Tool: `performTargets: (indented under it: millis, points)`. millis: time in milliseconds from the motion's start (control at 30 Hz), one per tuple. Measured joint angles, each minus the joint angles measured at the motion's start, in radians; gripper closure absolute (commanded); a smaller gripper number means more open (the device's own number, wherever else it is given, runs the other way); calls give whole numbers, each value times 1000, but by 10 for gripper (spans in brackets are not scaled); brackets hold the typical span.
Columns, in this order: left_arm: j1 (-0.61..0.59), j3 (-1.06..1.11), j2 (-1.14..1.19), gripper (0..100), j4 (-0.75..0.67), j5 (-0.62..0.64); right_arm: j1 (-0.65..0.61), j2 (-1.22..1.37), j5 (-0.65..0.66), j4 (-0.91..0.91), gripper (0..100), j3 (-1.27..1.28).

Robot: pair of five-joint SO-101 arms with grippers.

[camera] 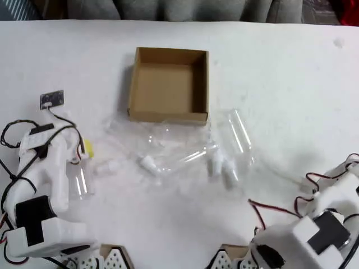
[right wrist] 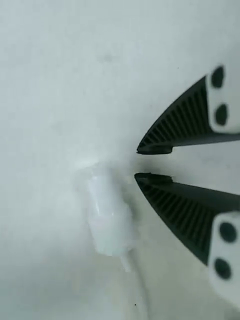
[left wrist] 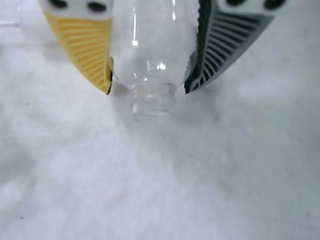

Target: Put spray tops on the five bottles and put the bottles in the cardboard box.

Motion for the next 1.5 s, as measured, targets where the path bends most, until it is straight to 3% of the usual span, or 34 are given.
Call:
performTargets:
  millis: [233,567,900,1267,1500]
  points:
    - [0,0,0,969,0,0,-6,138,6,-120,961,-34]
    - [0,0,0,969,0,0,-6,193,0,-23,961,-173]
    - [0,0,0,969,0,0,-61,256,-109,-20,961,-310]
    - [0,0,0,969,0,0,-95,416,-358,26,957,-552]
    - [0,0,0,969,0,0,-157,445,-400,115,957,-667]
